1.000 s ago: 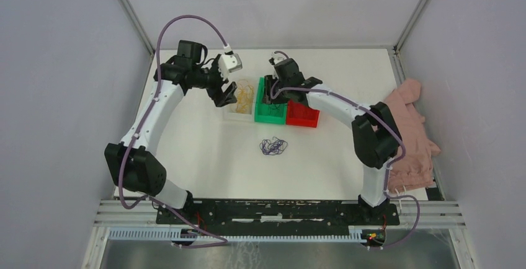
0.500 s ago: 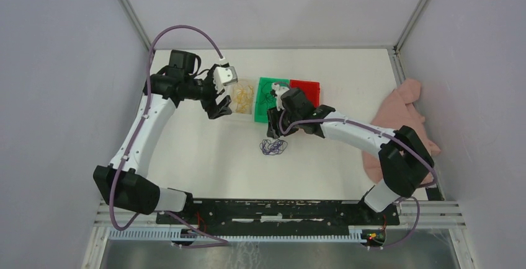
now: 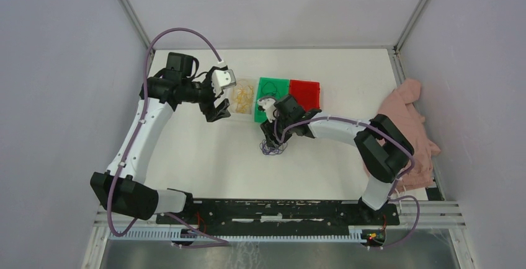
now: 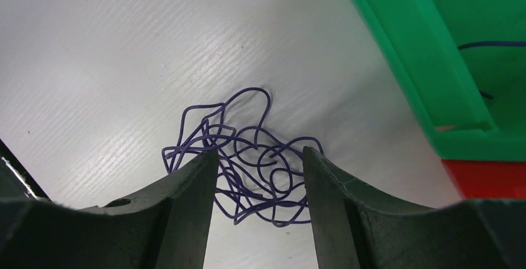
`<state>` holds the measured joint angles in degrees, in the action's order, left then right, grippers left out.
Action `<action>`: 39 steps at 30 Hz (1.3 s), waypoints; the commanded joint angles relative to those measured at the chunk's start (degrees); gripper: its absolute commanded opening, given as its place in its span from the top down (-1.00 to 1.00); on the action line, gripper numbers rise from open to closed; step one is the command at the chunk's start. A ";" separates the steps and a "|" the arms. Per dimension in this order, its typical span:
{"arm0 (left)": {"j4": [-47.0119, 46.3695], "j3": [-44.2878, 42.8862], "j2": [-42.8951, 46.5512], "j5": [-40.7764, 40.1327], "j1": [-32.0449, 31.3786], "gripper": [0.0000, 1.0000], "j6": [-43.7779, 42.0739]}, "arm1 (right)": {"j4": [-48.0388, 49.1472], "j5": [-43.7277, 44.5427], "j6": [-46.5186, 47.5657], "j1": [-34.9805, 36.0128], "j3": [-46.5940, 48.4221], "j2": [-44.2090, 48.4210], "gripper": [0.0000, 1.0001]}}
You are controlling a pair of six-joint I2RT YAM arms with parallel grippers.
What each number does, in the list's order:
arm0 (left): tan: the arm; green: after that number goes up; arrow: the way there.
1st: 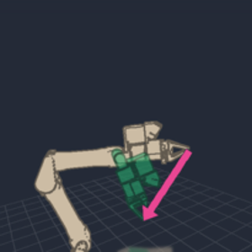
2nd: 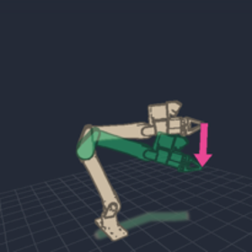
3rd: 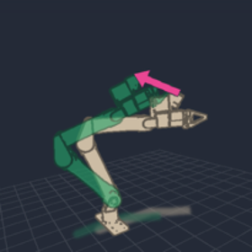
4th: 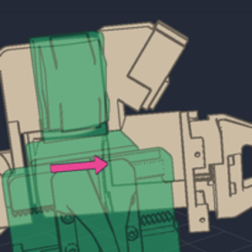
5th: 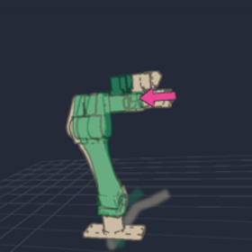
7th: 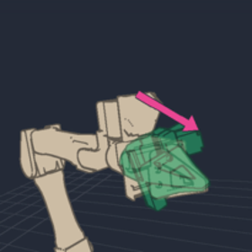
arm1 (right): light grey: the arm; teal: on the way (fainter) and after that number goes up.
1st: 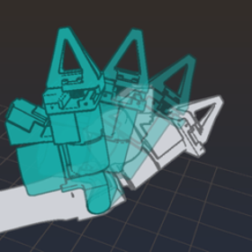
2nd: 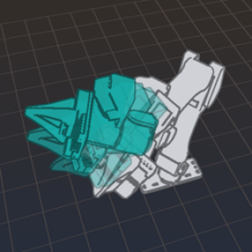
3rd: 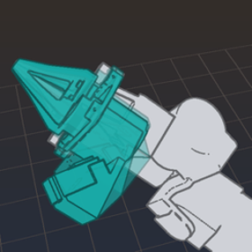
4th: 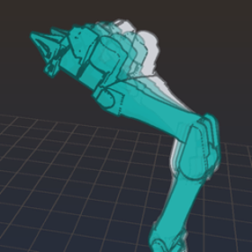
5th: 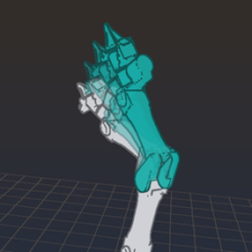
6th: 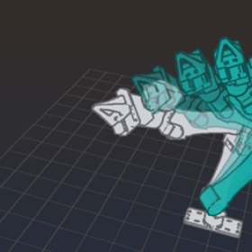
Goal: Untangle the cables
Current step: Untie the cable.
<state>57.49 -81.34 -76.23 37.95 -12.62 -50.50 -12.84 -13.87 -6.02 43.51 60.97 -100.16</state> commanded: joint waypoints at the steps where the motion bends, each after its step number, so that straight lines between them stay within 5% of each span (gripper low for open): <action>1: 0.05 -0.56 1.65 1.77 0.15 -0.77 -2.10 | 3.31 -4.49 4.59 0.26 3.84 -2.10 -0.17; 6: -0.45 -0.63 1.67 1.90 0.14 -0.77 -1.62 | 5.10 -5.42 5.32 0.26 5.13 -4.13 -0.02; 11: -0.59 0.61 2.55 2.24 0.14 -0.77 -0.54 | 9.17 -9.72 4.29 0.43 4.92 -4.78 0.72; 14: -0.47 3.60 3.98 3.63 0.13 -0.76 0.91 | 10.12 -11.45 1.44 0.44 4.88 -3.20 0.96; 23: -3.53 16.02 11.42 11.23 -0.75 -0.73 6.28 | 14.63 -9.60 -10.13 4.47 3.59 7.33 0.99; 31: -16.40 24.01 18.25 9.49 -3.84 -0.65 19.07 | 13.22 4.47 -14.59 11.54 5.91 9.82 1.00; 39: -19.07 26.64 20.13 7.73 -4.06 -0.42 18.94 | 12.24 7.19 -17.24 13.82 7.49 11.05 0.99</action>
<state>41.58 -55.35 -56.86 45.19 -16.53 -33.50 -1.43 -9.93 -20.69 57.06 65.08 -91.88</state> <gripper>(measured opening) 0.741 0.011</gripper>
